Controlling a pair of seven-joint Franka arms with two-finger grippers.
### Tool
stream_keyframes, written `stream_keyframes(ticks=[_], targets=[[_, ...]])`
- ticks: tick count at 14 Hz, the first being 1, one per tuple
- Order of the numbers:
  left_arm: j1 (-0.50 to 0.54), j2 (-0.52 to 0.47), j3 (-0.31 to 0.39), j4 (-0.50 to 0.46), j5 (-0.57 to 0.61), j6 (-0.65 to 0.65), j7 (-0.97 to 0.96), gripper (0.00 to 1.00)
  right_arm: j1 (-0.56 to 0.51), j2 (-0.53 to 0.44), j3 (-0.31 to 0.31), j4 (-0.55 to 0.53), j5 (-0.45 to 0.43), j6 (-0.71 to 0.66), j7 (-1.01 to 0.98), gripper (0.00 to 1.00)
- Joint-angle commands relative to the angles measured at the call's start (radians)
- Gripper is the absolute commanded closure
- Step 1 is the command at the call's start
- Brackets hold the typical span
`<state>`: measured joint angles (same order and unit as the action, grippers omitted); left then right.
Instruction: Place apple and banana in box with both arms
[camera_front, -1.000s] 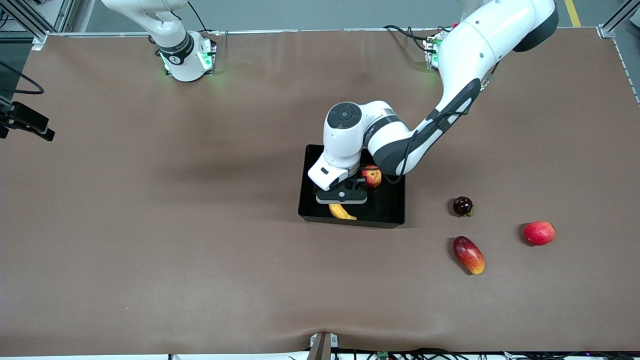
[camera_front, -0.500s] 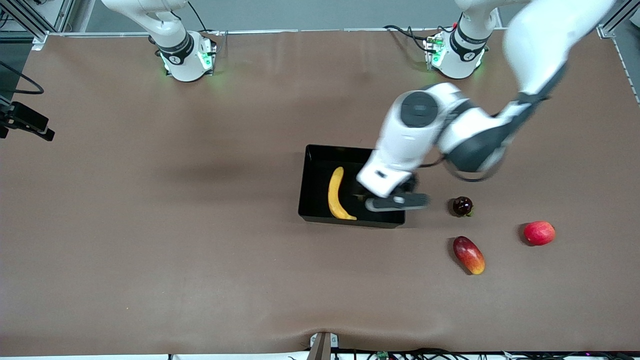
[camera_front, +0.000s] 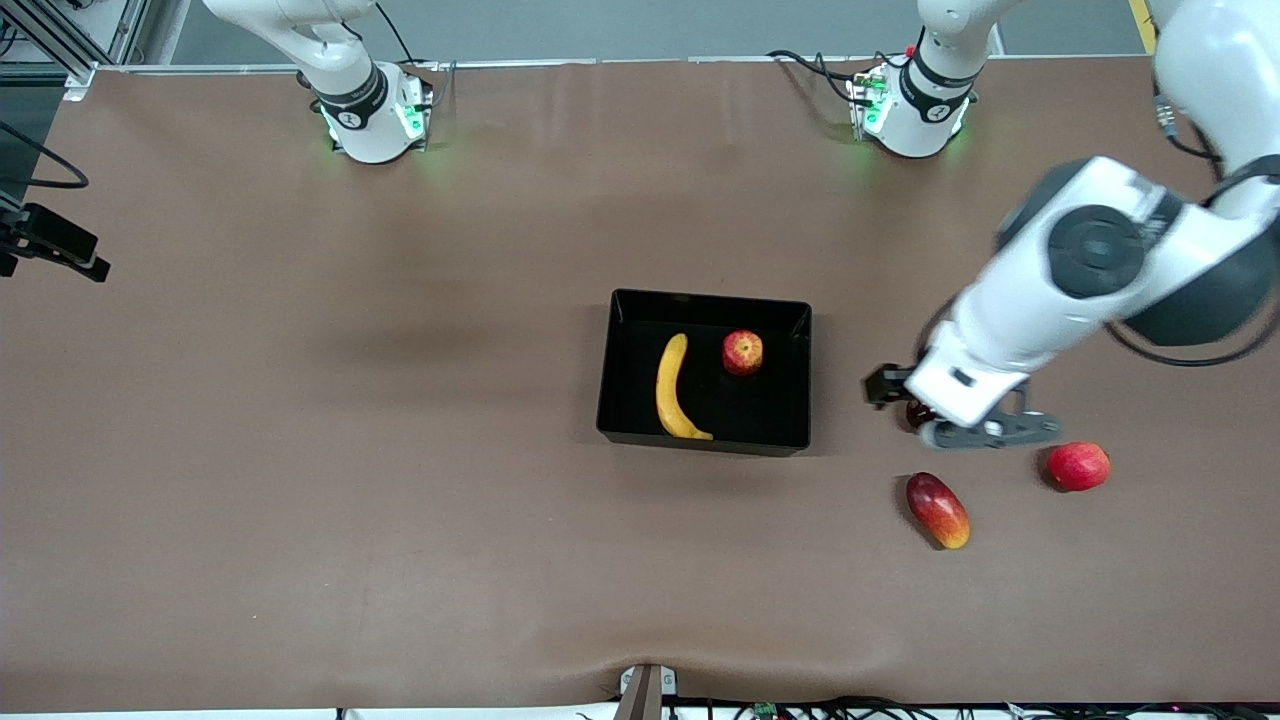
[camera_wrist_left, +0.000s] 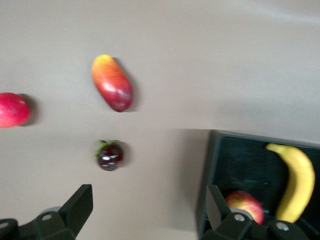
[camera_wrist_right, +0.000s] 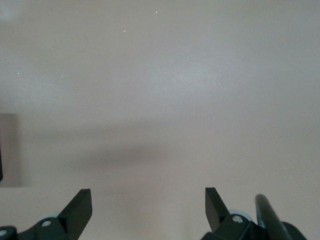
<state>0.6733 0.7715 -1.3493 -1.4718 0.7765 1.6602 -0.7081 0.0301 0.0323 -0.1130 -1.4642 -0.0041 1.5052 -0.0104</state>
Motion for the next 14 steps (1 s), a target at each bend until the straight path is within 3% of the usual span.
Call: stream_keyframes(ticks=[1,14], targets=[[0.089,-0.003,-0.056,-0.002,0.023,-0.046,0.061,0.0,-0.016,0.001,0.015,0.013,-0.004,-0.011,0.009,0.0],[0.095,-0.009,-0.123,0.045,0.082,-0.166,0.111,0.0,-0.022,0.001,0.012,0.013,0.024,-0.023,0.004,0.0]])
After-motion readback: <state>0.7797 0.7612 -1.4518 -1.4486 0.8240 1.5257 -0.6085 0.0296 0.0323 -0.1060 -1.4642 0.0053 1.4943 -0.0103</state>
